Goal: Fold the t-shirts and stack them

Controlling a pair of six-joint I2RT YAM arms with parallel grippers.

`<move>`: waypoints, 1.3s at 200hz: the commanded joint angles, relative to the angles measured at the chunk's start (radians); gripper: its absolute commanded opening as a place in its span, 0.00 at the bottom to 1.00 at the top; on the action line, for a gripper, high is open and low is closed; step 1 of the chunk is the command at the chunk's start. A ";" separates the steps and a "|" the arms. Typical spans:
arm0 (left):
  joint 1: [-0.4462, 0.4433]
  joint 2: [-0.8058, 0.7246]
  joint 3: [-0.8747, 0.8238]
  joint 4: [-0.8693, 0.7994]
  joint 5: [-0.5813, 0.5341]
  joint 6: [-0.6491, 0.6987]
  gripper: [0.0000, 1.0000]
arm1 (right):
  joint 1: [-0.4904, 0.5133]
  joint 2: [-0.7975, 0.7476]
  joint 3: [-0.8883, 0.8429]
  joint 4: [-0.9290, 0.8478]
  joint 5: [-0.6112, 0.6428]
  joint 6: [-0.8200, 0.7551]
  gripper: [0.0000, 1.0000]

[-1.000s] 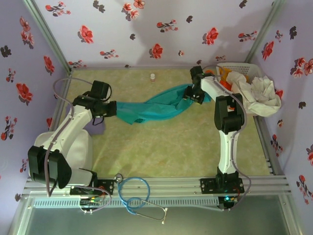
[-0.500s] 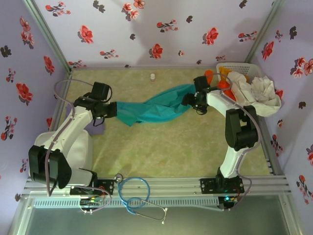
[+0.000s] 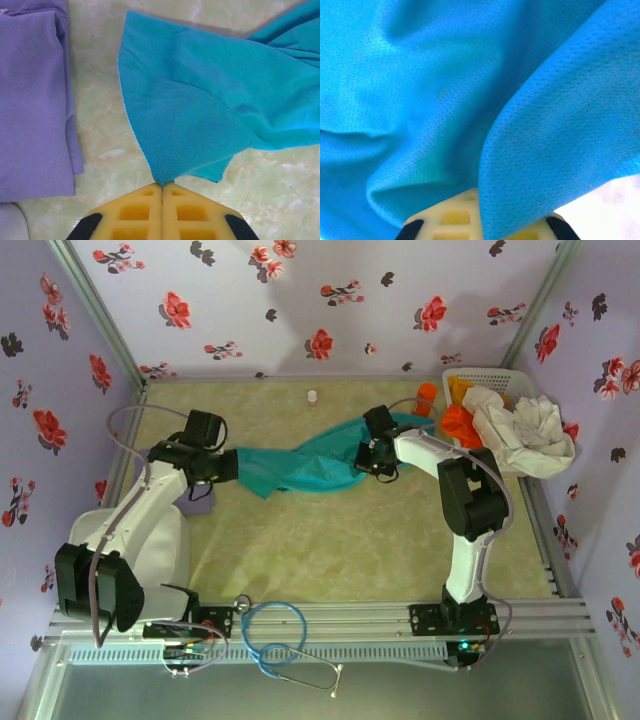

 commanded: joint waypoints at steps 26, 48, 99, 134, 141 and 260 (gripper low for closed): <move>0.022 -0.011 0.005 -0.005 0.007 0.025 0.00 | 0.060 -0.187 -0.094 -0.251 0.004 -0.053 0.00; 0.042 0.008 0.031 -0.015 0.005 0.056 0.00 | 0.077 -0.255 -0.070 -0.313 0.015 -0.055 0.00; 0.063 0.024 0.071 -0.043 0.006 0.084 0.00 | 0.038 -0.061 0.336 -0.555 0.093 -0.222 0.05; 0.062 0.007 0.032 -0.029 0.017 0.062 0.00 | -0.070 0.174 0.590 -0.600 -0.025 -0.271 0.22; 0.063 0.005 0.023 -0.024 0.023 0.057 0.00 | -0.080 0.222 0.628 -0.597 -0.047 -0.275 0.33; 0.063 0.057 0.033 0.008 0.068 0.052 0.00 | -0.033 -0.247 -0.069 -0.080 0.145 -0.200 0.77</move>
